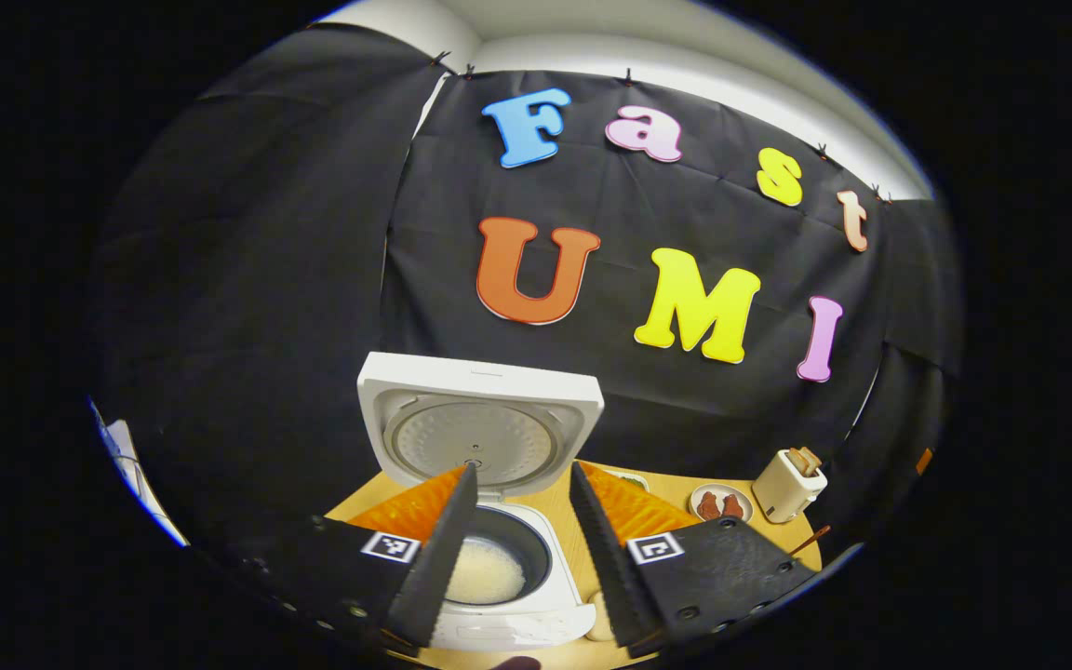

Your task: Close the left gripper, press the button to open the rice cooker; take a wooden spoon from the chopstick holder with the right hand, scoop a spoonful of rice and pour it into the rice cooker, then put the wooden spoon back into the chopstick holder.

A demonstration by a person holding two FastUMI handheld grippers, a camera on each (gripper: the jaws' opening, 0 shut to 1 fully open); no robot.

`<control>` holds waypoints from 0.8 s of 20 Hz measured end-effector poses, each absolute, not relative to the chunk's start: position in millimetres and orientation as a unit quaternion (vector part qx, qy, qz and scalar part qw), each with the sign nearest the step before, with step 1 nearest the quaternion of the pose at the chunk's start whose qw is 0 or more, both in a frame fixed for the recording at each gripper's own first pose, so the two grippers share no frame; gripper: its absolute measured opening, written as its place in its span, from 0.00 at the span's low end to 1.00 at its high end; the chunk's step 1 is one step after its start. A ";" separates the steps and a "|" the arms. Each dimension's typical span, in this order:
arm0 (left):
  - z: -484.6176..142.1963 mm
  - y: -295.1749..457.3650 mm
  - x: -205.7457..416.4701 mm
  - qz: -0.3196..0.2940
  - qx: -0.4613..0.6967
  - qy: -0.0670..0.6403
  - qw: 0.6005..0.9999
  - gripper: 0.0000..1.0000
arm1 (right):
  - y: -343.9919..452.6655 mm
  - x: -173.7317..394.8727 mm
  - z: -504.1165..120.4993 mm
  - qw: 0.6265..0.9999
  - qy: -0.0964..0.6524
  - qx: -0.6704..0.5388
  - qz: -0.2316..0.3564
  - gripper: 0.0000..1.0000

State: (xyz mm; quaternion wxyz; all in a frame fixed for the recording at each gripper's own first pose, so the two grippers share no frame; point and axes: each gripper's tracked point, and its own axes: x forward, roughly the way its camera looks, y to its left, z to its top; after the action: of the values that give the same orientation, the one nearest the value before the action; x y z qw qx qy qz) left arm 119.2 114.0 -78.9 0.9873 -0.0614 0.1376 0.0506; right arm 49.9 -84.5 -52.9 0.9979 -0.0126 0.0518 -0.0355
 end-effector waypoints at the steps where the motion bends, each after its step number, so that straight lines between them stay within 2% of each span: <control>1: -72.9 111.1 115.8 0.050 -0.050 0.129 0.989 0.65 | -83.1 48.3 -52.5 0.998 0.052 -0.009 -0.033 0.98; 2: -68.1 104.6 108.1 0.047 -0.043 0.122 0.990 0.94 | -83.5 46.2 -52.0 0.998 0.051 -0.007 -0.031 1.00; 4: -59.6 100.8 93.9 0.052 -0.034 0.107 0.992 1.00 | -85.7 42.0 -52.1 0.998 0.051 -0.009 -0.029 0.98; 6: -52.8 94.9 79.1 0.057 -0.037 0.092 0.993 0.94 | -91.4 39.1 -51.9 0.998 0.052 -0.010 -0.031 1.00; 8: -53.3 87.3 65.3 0.060 -0.044 0.086 0.993 0.94 | -97.4 35.6 -54.5 0.998 0.056 -0.014 -0.032 0.98; 11: -58.8 69.7 44.9 0.058 -0.058 0.079 0.993 0.94 | -108.4 31.2 -62.5 0.997 0.065 -0.023 -0.036 1.00; 12: -62.8 63.3 38.6 0.057 -0.058 0.082 0.993 0.94 | -111.8 31.5 -66.8 0.996 0.072 -0.023 -0.036 0.98; 16: -67.6 44.3 27.3 0.041 -0.038 0.079 0.995 0.94 | -127.7 31.0 -95.9 0.993 0.114 -0.003 -0.038 1.00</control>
State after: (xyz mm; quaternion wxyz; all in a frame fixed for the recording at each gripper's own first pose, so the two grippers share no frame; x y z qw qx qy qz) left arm 27.3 44.3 -67.6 0.9954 -0.0376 0.0787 0.0408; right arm 31.0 -127.7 -95.9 0.9927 -0.0030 0.1143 -0.0375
